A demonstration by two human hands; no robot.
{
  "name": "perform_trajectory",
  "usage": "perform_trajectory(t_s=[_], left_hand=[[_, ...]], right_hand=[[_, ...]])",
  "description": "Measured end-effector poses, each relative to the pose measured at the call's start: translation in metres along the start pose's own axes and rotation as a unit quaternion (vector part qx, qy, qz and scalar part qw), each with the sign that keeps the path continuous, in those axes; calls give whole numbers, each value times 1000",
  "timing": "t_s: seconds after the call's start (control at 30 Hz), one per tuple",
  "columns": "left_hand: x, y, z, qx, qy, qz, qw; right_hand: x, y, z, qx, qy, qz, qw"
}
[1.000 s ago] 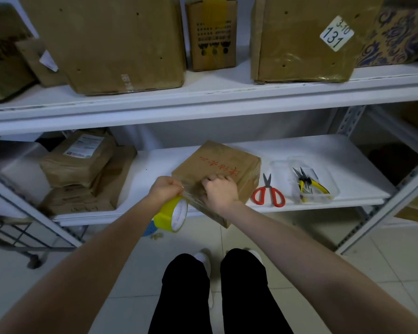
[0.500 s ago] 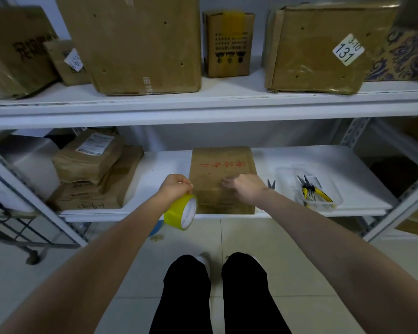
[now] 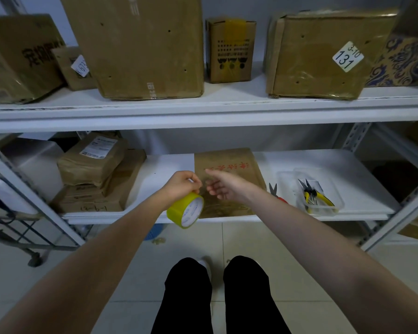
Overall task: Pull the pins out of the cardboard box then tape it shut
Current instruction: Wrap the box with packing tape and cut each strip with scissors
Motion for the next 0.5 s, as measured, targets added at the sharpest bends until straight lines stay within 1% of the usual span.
perform_trajectory(t_s=[0.1, 0.2, 0.3, 0.37, 0.43, 0.5], left_hand=[[3, 1, 2, -2, 10, 17, 1000], [4, 0, 4, 8, 20, 12, 1000], [3, -1, 1, 52, 31, 5, 998], [1, 0, -3, 76, 39, 17, 996], [-1, 2, -8, 64, 62, 36, 995], [-2, 9, -10, 69, 125, 43, 989]], right_hand=[[-4, 2, 1, -23, 94, -39, 995], [-9, 4, 1, 33, 175, -78, 981], [-17, 3, 8, 104, 274, -130, 947], [-18, 2, 16, 136, 299, -166, 930], [-18, 5, 25, 157, 302, -203, 918], [-20, 10, 32, 164, 300, -226, 912]])
Point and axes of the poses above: each hand's wrist, its own x-axis away from the middle knuckle, its own y-axis out of the back of the hand, z = x × y, the point moved 1 cm from there along -x, towards the middle knuckle, and after that the axes turned 6 degrees about -x, right-handed, at the moved point
